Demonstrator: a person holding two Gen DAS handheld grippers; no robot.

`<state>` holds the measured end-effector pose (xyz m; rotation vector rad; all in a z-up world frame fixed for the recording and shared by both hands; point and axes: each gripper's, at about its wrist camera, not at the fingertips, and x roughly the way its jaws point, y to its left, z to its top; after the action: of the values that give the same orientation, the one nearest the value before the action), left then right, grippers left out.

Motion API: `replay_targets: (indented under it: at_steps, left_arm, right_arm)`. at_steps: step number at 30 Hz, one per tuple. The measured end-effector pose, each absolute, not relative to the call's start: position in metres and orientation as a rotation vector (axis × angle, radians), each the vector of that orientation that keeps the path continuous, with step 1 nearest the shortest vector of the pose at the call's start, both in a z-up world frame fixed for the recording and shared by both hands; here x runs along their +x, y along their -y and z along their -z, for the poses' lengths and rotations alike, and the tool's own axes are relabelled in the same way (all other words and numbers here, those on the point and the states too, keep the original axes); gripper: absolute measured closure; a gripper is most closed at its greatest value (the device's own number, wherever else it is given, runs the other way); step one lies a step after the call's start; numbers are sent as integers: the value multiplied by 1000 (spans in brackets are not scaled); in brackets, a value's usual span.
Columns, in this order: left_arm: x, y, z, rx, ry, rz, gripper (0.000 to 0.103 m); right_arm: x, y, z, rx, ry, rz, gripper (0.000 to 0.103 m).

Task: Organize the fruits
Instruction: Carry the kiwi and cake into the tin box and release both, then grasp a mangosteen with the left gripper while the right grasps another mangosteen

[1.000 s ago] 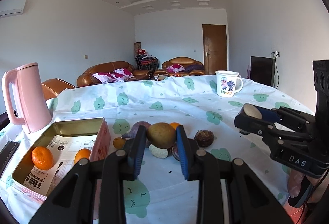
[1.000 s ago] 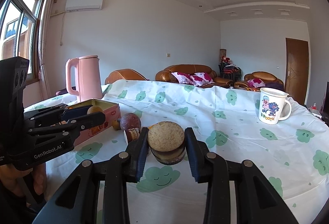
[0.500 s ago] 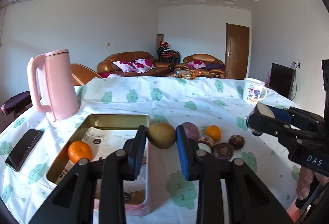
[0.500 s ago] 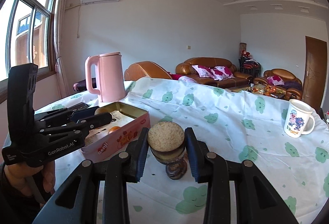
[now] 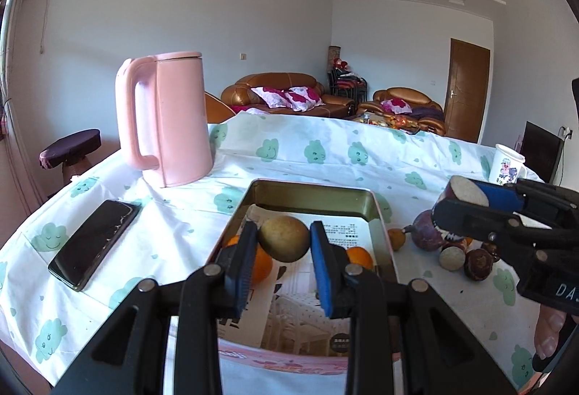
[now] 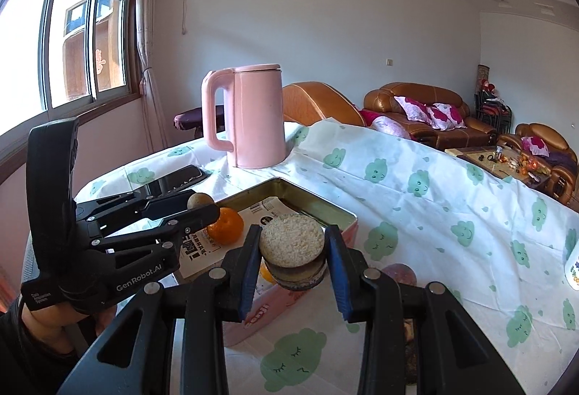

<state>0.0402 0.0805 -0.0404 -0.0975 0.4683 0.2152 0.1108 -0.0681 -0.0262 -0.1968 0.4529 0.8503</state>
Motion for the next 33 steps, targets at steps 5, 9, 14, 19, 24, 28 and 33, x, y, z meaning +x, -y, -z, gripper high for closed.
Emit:
replay_targets:
  at_steps: [5,9,14,19,24,28,33]
  left_arm:
    - [43,-92,46,-105,-488,-230,72]
    - [45,-98,52,-112,-510,-234,72]
    - [47,-102,57,-113,-535,-233,72]
    - [52,-101,66,-101,-570,-229,72]
    - [52,-97,68,-91,-584,-231,67]
    - [48,-98,61,-78,-566,-259,52]
    - [40,-86,46,-85,-504,-239,17]
  right_arm:
    - [116,44,43,-213,-500,-877,66]
    - [117,32,56,-231,-533,-890,66]
    - [117,25,66,-246,-569,-895,66]
    - [119,19,73,-257,-608,-905,66]
    - [117,16,74,-261,-617,-929,55]
    - [116,22,70,-242,-605,-913,44]
    - [114,60,51,-200,-543,-838,32]
